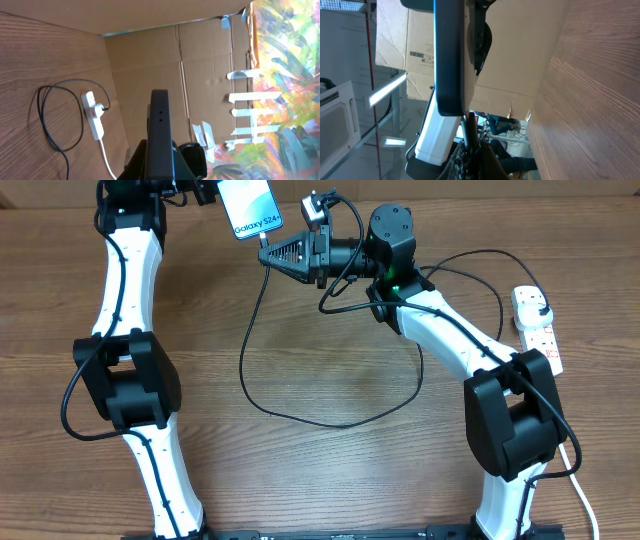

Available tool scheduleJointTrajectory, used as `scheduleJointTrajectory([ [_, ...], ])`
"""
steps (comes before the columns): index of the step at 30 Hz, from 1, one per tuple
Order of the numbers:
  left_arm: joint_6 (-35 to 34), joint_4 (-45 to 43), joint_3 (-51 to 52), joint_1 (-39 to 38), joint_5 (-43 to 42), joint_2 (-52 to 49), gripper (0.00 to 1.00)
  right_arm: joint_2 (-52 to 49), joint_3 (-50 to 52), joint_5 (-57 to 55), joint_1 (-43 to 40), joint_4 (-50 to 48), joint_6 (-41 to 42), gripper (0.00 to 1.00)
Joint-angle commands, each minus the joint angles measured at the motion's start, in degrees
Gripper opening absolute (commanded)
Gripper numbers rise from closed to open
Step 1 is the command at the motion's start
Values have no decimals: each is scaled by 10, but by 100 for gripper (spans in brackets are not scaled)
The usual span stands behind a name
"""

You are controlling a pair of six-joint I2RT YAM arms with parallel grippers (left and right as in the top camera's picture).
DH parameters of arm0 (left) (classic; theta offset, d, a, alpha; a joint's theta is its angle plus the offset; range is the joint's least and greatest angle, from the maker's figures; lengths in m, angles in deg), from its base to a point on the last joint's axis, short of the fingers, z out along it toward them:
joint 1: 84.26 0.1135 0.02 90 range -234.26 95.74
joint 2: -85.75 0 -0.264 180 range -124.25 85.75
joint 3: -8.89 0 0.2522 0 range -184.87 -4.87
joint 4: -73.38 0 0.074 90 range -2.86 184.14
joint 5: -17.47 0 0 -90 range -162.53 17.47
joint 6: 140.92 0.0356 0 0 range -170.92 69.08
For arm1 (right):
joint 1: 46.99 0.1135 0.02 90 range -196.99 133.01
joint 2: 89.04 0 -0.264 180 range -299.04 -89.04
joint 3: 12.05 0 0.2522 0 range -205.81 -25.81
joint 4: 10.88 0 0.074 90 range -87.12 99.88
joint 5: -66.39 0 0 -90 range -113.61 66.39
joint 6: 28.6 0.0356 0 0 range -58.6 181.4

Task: Plug charger to phone and switch on socket
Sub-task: 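Push the USB-C plug up into the phone's port with the right gripper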

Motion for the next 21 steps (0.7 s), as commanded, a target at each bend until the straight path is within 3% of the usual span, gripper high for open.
scheduleJointTrajectory([
  [1, -10, -4, -11, -3, -69, 8, 4, 1, -7, -47, -16, 2, -5, 4],
  [10, -9, -68, -11, -14, -69, 8, 4, 1, -7, -33, -20, 2, -5, 4],
  [21, -19, -68, -11, -29, -69, 8, 4, 1, -7, -9, -37, 26, -20, 4],
])
